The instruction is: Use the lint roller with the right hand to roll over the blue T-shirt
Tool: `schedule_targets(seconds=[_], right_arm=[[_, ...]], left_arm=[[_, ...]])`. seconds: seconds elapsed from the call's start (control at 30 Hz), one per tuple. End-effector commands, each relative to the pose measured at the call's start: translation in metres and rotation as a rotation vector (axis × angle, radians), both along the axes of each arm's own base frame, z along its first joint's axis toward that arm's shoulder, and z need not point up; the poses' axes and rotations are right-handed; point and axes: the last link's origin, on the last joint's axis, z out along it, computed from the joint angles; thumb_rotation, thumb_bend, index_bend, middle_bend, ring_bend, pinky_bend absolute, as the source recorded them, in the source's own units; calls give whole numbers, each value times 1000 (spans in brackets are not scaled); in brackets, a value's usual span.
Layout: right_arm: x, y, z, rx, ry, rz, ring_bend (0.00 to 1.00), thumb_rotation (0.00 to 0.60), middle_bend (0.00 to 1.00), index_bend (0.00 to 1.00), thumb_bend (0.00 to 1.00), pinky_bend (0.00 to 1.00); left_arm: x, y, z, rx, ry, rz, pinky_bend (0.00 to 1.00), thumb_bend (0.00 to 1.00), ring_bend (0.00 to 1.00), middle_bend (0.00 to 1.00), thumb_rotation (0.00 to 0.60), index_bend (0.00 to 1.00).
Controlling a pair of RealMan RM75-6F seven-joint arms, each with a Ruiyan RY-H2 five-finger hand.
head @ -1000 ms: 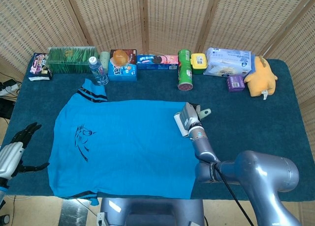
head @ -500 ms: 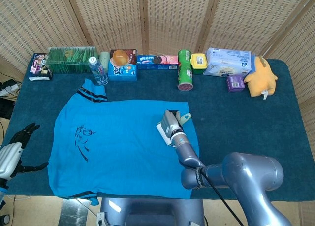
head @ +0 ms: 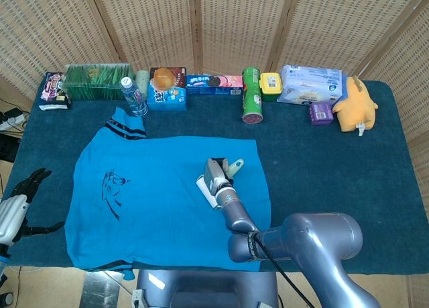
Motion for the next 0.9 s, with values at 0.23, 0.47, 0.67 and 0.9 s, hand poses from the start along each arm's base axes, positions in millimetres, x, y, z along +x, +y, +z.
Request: schedule_targets(seconds=[0.23,0.47,0.67,0.9], right_arm=[[5,7,-8,38,18,-4,873,600,873,889,1000,1000],[-11,-17,8,-38,57,-17,873,600,872,889,1000,1000],[-46,-41,35,-119,122,-35,873,600,873,889,1000,1000],[-87,-60,66,-201,169,-101,873,600,872,889,1000,1000]], left_arm=[[-1,1,0,5,1,8,18,87,0,0,600,0],[0,2,-1,-1,2,6,18,88,0,0,600,0],[4,4,-2,-8,5,-8,18,88,0,0,600,0],[8,7,-2,-20,11,-25,18,87,0,0,600,0]])
